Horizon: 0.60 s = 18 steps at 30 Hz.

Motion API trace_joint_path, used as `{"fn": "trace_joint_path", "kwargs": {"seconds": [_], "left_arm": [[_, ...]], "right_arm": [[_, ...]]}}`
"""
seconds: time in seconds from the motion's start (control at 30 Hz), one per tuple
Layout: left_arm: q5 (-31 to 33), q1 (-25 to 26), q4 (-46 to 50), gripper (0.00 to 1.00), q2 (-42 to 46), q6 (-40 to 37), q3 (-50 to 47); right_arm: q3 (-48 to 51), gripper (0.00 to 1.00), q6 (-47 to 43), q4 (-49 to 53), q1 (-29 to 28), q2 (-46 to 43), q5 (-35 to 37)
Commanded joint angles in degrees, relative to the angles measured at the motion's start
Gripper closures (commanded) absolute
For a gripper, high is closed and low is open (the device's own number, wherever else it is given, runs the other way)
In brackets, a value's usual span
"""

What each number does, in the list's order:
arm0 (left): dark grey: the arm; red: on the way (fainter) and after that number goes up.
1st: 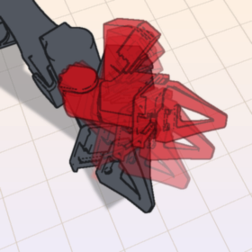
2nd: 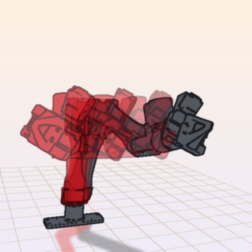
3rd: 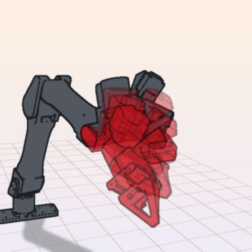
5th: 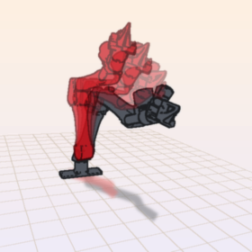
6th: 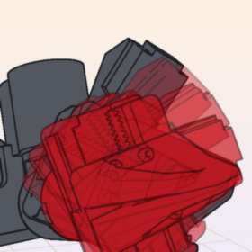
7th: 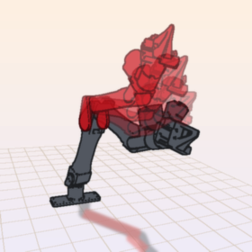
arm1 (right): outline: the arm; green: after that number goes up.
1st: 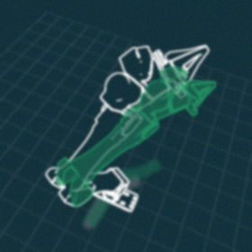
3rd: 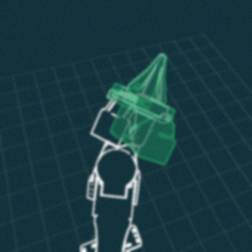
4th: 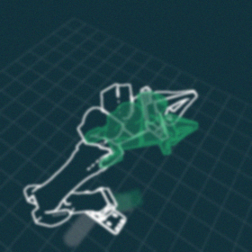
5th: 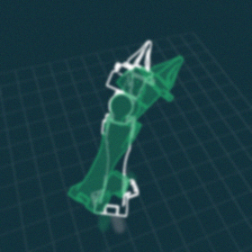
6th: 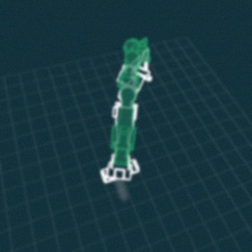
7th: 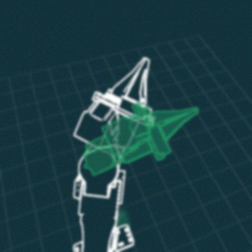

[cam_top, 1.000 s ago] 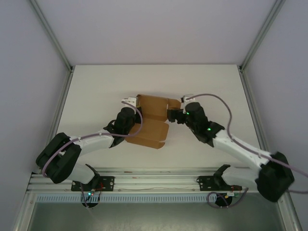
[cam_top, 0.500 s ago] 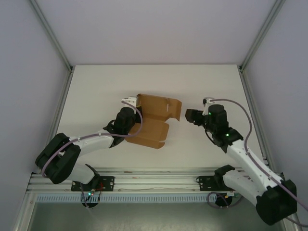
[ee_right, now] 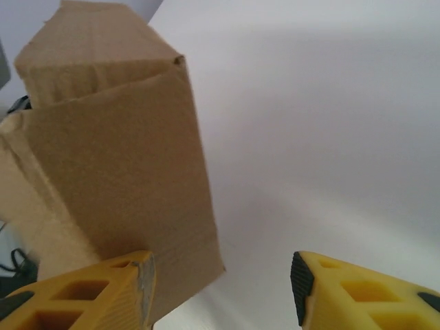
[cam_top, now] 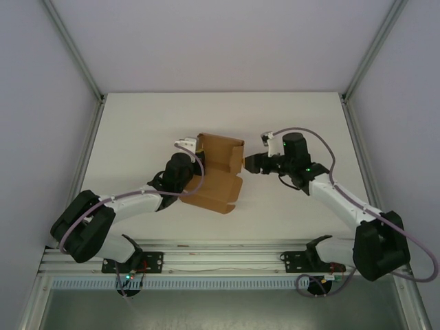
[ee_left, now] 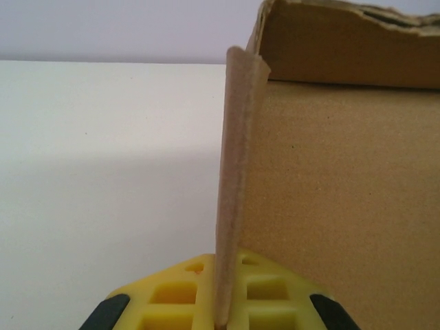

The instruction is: Assemble paper box

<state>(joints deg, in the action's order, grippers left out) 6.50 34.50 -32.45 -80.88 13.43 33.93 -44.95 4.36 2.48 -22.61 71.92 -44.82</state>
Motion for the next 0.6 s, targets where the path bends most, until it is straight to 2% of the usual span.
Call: {"fn": "trace_joint_path", "kwargs": {"seconds": [0.0, 0.17, 0.37, 0.57], "left_arm": [[0.59, 0.22, -1.85, 1.0, -1.07, -0.95, 0.43], [4.44, 0.23, -0.51, 1.0, -2.16, -1.06, 1.14], [8.31, 0.32, -0.43, 1.0, -3.32, -2.61, 1.14], [3.18, 0.24, -3.19, 1.0, -2.79, -3.66, 0.0]], "right_arm": [[-2.43, 0.48, -2.13, -1.99, -1.87, 1.66, -3.82], [-3.97, 0.5, 0.15, -1.15, -3.5, 3.05, 0.4], [-5.08, 0.5, 0.03, 5.38, -3.68, 1.71, 4.82], [-4.07, 0.5, -0.49, 5.7, -3.67, 1.56, 4.14]]}}
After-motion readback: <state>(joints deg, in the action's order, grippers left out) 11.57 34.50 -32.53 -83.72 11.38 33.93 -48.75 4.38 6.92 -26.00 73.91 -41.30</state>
